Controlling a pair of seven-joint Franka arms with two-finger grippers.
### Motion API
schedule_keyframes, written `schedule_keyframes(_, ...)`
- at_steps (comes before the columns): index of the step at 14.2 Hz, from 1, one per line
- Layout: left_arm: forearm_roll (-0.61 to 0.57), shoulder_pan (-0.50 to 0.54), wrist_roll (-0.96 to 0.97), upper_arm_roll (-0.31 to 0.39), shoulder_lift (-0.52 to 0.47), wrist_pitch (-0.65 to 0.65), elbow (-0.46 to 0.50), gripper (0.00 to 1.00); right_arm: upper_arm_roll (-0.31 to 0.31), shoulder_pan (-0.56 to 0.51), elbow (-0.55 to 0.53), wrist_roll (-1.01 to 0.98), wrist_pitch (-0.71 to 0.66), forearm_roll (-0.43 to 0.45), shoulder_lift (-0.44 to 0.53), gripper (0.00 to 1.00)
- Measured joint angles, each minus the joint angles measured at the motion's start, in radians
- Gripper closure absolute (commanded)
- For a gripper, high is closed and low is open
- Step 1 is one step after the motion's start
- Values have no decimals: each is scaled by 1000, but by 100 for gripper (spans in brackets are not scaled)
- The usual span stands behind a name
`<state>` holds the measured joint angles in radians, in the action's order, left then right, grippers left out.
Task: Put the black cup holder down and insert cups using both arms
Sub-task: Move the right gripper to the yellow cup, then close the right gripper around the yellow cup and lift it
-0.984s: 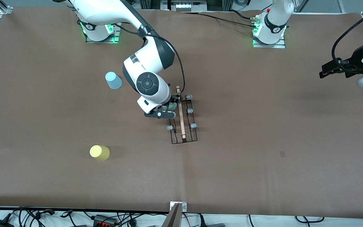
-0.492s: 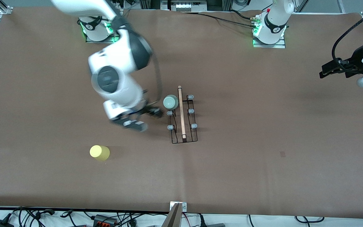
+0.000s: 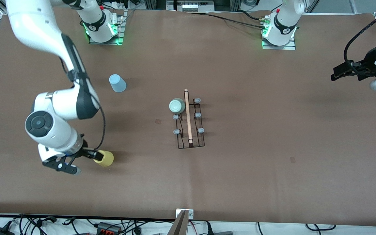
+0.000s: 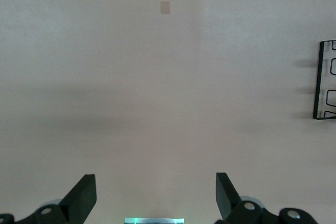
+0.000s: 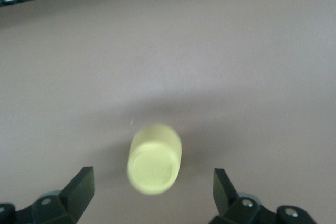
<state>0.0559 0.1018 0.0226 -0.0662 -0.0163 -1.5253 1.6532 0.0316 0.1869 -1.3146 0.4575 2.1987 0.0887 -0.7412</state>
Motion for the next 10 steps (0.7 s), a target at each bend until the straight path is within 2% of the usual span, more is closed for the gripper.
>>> schedule_keyframes(2,0,0,0,0,0,0,0,0,-5,-2,0,-7,55,-3,-36,0)
schedule_keyframes(8,0,0,0,0,0,0,0,0,-13,-5,0,-164,66,-62,-95,0)
schedule_keyframes(9,0,0,0,0,0,0,0,0,-13,-7,0,-174,65,-65,-100,14)
schedule_keyframes(10,0,0,0,0,0,0,0,0,-13,-8,0,-181,65,-67,-106,35)
